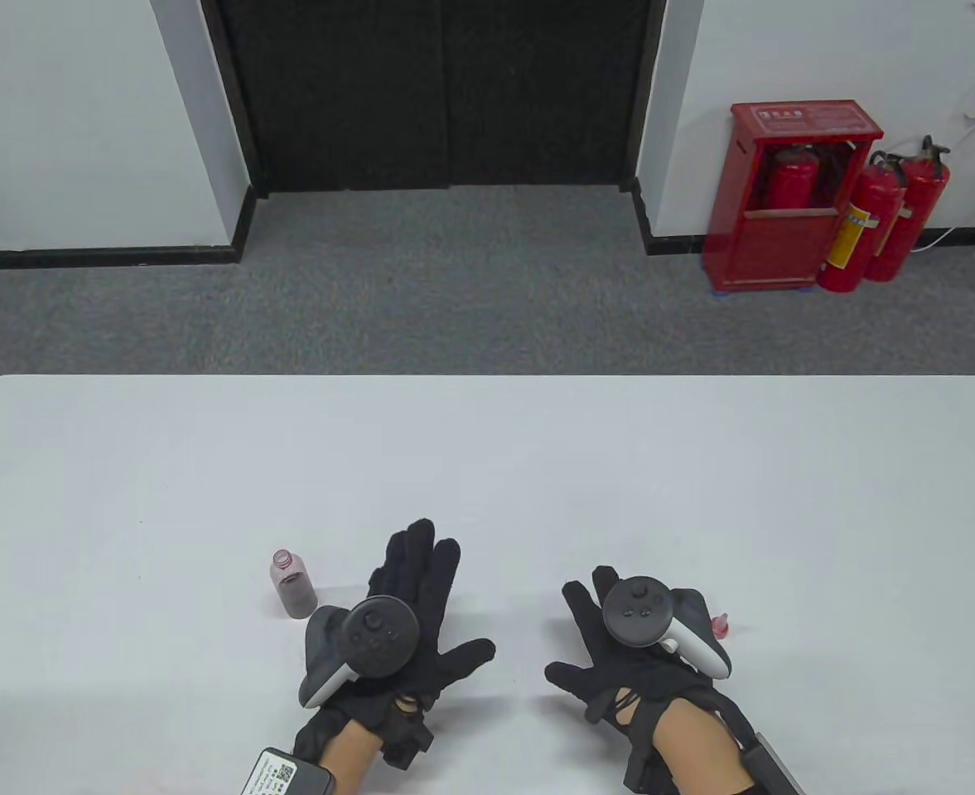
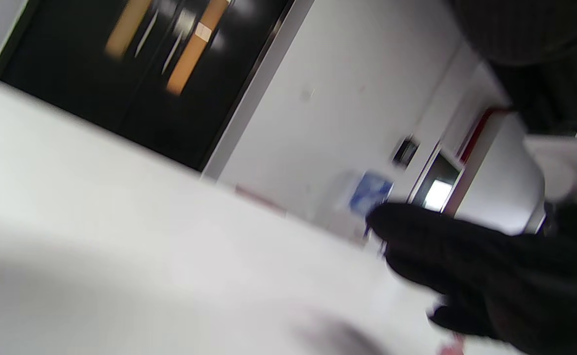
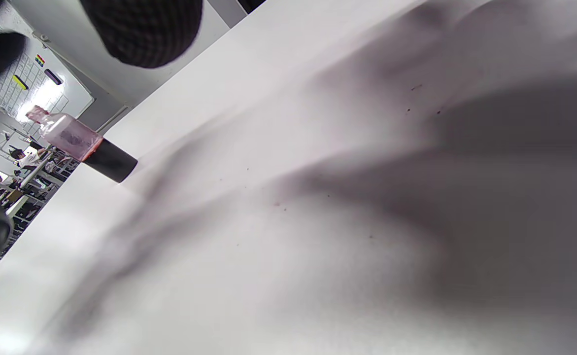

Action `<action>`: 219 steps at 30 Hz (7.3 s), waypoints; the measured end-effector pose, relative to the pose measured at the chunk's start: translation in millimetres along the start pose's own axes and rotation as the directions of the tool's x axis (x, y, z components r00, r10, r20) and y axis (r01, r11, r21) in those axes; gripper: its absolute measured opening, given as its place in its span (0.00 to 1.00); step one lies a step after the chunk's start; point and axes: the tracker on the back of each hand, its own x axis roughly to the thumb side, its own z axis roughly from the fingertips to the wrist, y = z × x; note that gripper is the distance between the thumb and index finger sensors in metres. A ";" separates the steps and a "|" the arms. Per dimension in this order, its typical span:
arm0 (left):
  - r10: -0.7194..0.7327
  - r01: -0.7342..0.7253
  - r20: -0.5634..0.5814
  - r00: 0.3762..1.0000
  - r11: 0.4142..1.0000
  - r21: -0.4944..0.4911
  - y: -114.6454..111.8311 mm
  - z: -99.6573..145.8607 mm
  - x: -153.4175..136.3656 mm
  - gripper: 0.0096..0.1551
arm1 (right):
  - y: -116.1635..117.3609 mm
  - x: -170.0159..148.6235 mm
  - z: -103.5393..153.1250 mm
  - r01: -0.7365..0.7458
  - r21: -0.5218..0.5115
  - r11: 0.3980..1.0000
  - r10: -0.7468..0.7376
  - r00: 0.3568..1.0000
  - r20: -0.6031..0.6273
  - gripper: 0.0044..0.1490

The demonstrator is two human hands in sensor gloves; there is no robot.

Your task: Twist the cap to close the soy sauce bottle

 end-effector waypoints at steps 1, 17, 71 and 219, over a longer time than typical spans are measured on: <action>-0.040 0.037 0.024 0.999 0.995 0.091 10.5 2.5 0.5 0.66 | -0.3 -0.1 0.2 0.003 -0.001 1.000 -0.003 1.000 0.000 0.62; 0.416 -0.143 -0.510 0.753 0.859 0.491 64.7 44.6 -147.4 0.83 | -1.6 -1.5 0.7 0.003 0.000 1.000 -0.003 1.000 -0.005 0.62; 0.111 -0.108 -0.614 0.782 0.993 0.042 4.1 15.4 -125.0 0.23 | -4.1 -4.0 1.2 0.031 0.009 0.999 -0.031 0.999 -0.015 0.62; -0.113 0.043 -0.089 0.990 0.824 -0.564 -78.3 -1.4 -2.4 0.27 | 2.7 26.6 3.4 0.138 -0.321 0.937 -0.049 0.962 0.270 0.45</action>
